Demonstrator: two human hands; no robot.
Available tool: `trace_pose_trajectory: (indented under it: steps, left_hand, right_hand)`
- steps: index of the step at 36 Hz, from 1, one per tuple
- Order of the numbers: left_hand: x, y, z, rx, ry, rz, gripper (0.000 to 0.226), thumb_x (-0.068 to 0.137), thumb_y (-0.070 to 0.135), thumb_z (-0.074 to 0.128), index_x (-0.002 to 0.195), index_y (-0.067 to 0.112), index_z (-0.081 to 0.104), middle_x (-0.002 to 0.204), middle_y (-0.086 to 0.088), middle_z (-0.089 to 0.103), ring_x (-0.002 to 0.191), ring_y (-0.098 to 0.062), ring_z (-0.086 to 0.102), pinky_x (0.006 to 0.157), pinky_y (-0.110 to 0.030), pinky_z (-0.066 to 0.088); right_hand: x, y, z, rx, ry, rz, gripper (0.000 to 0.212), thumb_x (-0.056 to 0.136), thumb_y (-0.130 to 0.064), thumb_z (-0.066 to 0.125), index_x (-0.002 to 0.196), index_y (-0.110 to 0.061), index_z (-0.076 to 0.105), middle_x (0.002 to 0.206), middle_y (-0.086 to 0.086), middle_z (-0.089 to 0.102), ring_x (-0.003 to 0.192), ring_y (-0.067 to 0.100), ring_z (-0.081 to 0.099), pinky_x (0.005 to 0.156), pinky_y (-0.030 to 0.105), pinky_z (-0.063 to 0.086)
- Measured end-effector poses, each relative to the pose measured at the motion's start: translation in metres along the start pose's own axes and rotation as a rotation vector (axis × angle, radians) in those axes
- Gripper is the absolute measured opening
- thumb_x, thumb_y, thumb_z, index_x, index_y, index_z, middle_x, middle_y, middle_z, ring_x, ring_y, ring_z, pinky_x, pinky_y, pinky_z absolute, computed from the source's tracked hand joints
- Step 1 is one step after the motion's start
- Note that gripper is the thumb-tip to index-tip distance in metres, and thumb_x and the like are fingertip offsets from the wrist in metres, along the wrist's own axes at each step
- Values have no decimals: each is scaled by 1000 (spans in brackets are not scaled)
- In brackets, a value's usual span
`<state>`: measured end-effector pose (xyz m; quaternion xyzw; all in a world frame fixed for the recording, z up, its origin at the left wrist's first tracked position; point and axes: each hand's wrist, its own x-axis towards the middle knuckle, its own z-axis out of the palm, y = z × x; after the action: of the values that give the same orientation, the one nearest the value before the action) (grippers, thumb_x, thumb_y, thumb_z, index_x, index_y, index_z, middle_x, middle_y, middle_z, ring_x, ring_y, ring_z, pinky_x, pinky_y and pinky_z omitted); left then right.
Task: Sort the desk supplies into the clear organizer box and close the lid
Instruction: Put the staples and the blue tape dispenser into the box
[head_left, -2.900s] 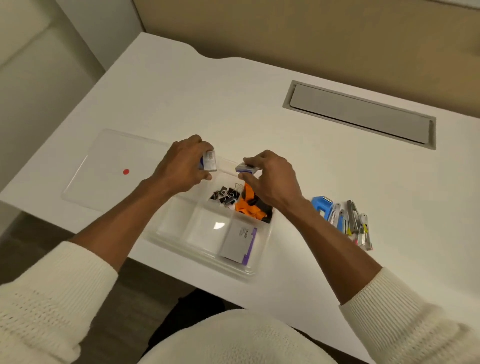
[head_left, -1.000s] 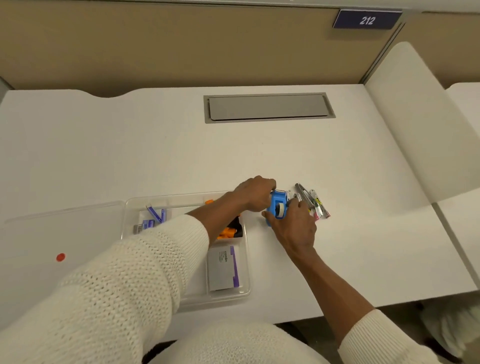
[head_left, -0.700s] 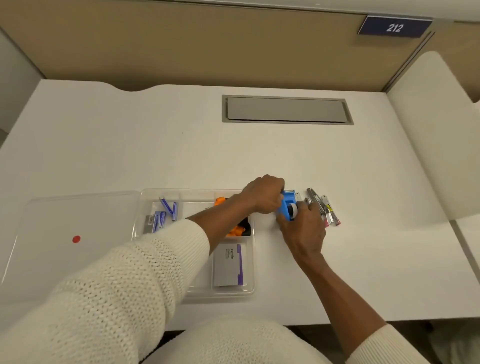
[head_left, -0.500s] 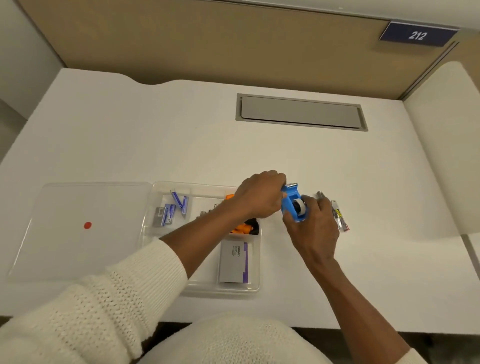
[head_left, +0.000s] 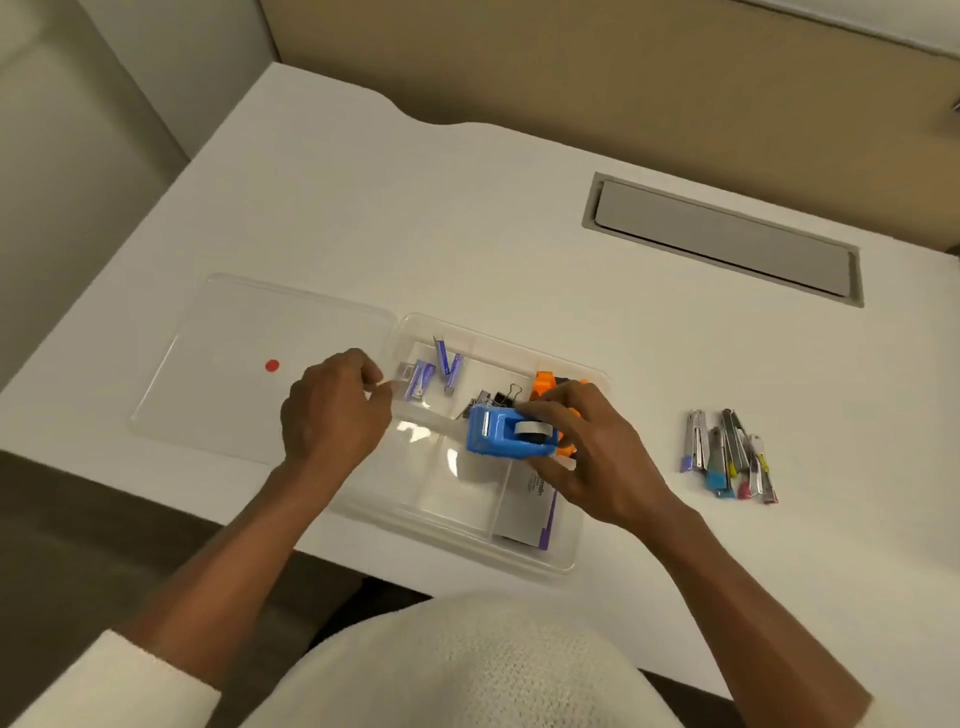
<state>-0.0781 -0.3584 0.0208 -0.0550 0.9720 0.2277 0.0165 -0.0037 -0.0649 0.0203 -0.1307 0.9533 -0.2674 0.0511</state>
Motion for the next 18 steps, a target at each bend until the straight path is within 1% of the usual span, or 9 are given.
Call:
trace_pose_trajectory:
  steps: [3, 5, 7, 9, 10, 14, 18]
  left_hand:
    - [-3, -28, 3, 23, -64, -115, 28, 86, 45, 80, 99, 22, 69, 95, 5, 75, 83, -24, 70, 66, -32, 52]
    - [-6, -37, 5, 5, -117, -153, 31, 85, 48, 81, 98, 22, 71, 93, 5, 75, 82, -22, 70, 66, -31, 52]
    - [-9, -39, 7, -9, -151, -177, 25, 85, 46, 81, 92, 24, 73, 89, 5, 76, 77, -20, 69, 61, -27, 48]
    - [-12, -40, 9, -5, -156, -180, 19, 86, 41, 82, 87, 25, 71, 85, 5, 75, 71, -18, 67, 55, -23, 42]
    - [-13, -40, 10, -3, -151, -180, 17, 87, 39, 82, 86, 26, 71, 83, 4, 75, 69, -17, 66, 53, -23, 42]
    - [-15, -39, 12, -13, -131, -180, 15, 88, 34, 82, 89, 22, 72, 84, 2, 76, 71, -20, 69, 55, -25, 44]
    - [-16, -39, 14, 11, -118, -176, 16, 89, 34, 80, 90, 21, 71, 82, 1, 75, 69, -19, 68, 51, -21, 39]
  right_hand:
    - [13, -5, 6, -67, -98, -128, 59, 85, -25, 82, 140, -27, 60, 133, 0, 56, 120, 20, 54, 83, 39, 60]
    - [22, -9, 9, -119, -154, -203, 60, 85, -22, 82, 140, -27, 60, 134, 2, 58, 121, 23, 54, 85, 41, 59]
    - [31, -13, 12, -167, -195, -264, 61, 84, -20, 83, 140, -27, 60, 134, 4, 59, 120, 25, 55, 84, 43, 59]
    - [39, -17, 15, -196, -241, -317, 60, 83, -16, 83, 138, -26, 62, 135, 4, 60, 120, 26, 55, 82, 44, 59]
    - [43, -19, 16, -214, -268, -348, 59, 83, -15, 82, 137, -27, 63, 136, 3, 60, 120, 25, 55, 84, 44, 59]
    - [56, -28, 19, -300, -371, -463, 55, 84, -13, 77, 136, -28, 63, 138, -1, 59, 124, 21, 51, 94, 38, 54]
    - [63, -35, 22, -317, -453, -541, 51, 82, -8, 76, 130, -23, 66, 136, 2, 61, 125, 24, 54, 97, 40, 54]
